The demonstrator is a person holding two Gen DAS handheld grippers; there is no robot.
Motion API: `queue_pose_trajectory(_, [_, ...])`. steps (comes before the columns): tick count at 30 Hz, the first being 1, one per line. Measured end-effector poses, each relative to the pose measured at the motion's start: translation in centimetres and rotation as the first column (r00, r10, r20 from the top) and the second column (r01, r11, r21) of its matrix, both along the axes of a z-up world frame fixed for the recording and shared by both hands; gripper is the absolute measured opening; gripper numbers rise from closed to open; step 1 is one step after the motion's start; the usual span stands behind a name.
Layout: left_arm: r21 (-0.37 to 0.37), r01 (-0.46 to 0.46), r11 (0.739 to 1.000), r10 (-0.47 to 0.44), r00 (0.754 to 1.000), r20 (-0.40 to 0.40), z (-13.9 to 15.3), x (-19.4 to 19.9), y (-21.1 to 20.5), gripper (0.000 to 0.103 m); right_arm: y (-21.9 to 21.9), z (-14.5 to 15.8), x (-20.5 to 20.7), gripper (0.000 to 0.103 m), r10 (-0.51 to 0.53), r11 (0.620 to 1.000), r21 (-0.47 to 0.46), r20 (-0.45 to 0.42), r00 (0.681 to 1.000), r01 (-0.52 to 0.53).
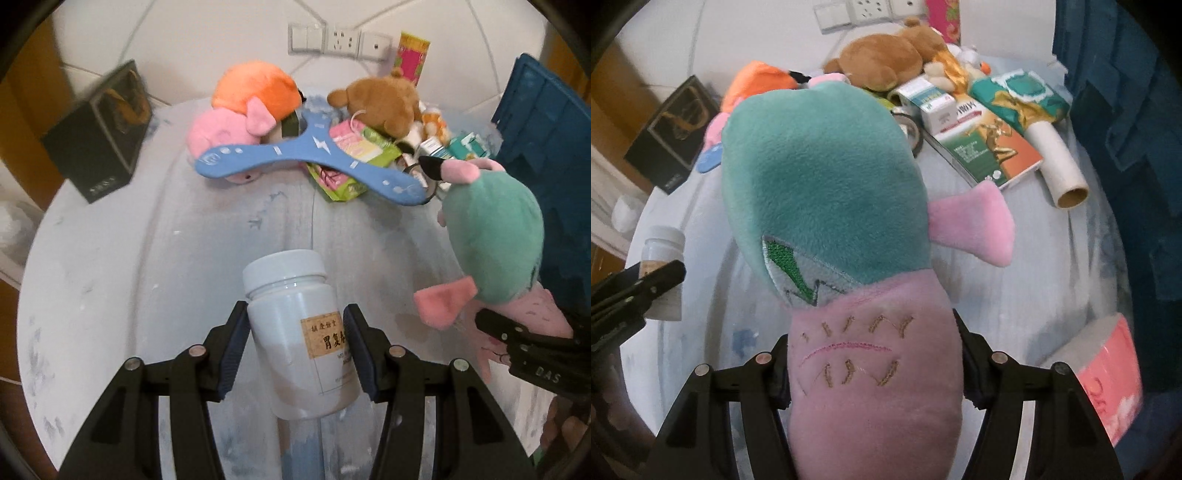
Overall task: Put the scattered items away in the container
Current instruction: 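Carry the plush pig and white bottle over the blue crate and release both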
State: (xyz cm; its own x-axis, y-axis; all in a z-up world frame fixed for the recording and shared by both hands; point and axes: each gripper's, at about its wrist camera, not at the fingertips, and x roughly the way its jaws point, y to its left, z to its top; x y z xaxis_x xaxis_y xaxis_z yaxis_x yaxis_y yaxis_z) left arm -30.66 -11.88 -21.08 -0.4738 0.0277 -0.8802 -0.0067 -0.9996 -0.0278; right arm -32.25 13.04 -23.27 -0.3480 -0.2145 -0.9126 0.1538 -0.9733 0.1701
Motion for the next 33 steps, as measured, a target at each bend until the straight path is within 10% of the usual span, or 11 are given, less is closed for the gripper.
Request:
queue_pose_trajectory(22, [-0.001,0.129,0.992,-0.126,0.966,-0.224,10.0,15.4,3.0,0.051,1.4,14.5,16.8,0.067,-0.080,0.996,0.020,-0.317,0.945,0.091])
queue_pose_trajectory(33, [-0.002,0.310,0.951,-0.293,0.898,-0.328,17.6,18.3,12.4,0.051,9.4,24.5,22.4,0.067,-0.173,0.976,0.040,-0.460,0.871,0.215])
